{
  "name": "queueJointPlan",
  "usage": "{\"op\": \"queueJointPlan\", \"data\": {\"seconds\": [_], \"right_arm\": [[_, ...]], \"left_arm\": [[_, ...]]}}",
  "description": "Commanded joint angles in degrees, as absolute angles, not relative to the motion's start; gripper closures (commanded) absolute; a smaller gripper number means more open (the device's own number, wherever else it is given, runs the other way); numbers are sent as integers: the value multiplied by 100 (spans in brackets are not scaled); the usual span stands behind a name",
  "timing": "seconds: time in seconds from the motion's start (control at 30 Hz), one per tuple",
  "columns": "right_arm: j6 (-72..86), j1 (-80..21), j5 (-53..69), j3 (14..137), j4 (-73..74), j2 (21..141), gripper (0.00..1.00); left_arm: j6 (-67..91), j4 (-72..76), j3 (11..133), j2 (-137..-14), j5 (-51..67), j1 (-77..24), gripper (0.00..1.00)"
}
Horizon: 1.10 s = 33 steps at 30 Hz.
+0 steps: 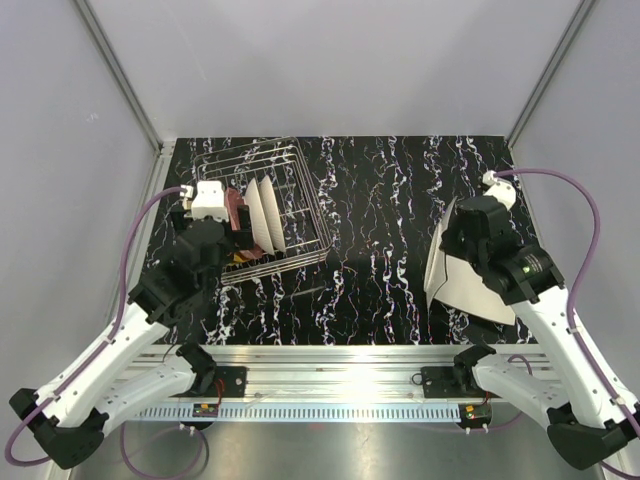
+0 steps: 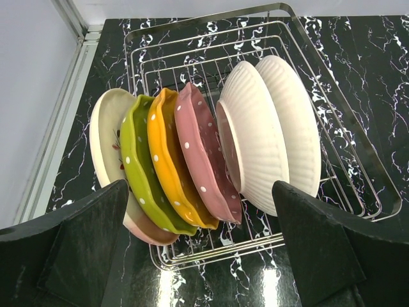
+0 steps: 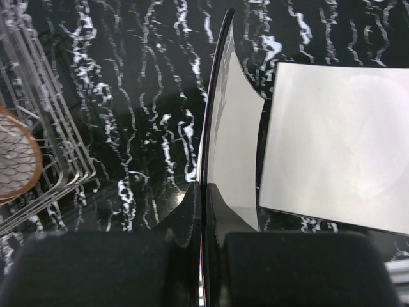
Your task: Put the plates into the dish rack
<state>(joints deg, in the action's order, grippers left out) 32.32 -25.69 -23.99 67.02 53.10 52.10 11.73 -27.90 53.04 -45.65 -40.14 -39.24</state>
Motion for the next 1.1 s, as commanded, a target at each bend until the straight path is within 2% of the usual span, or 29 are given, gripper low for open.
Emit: {"op": "queueJointPlan", "data": {"seconds": [0.0, 0.27, 0.6, 1.07], "right_arm": [[3190, -2531, -1908, 6847, 3815, 5018, 100], [3463, -2540, -907, 6978, 2849, 5492, 100], [3867, -2549, 165, 7751, 1952, 6547, 100], [4245, -2592, 1239, 9650, 1328, 8128, 100]], "left_arm": [[1239, -2777, 5563, -4562, -3999, -3902, 1], [1178, -2733, 5511, -4482, -4227, -3902, 1], [1116, -2681, 5476, -4517, -4368, -3911, 1], [1090, -2672, 5458, -4500, -4561, -3911, 1]]}}
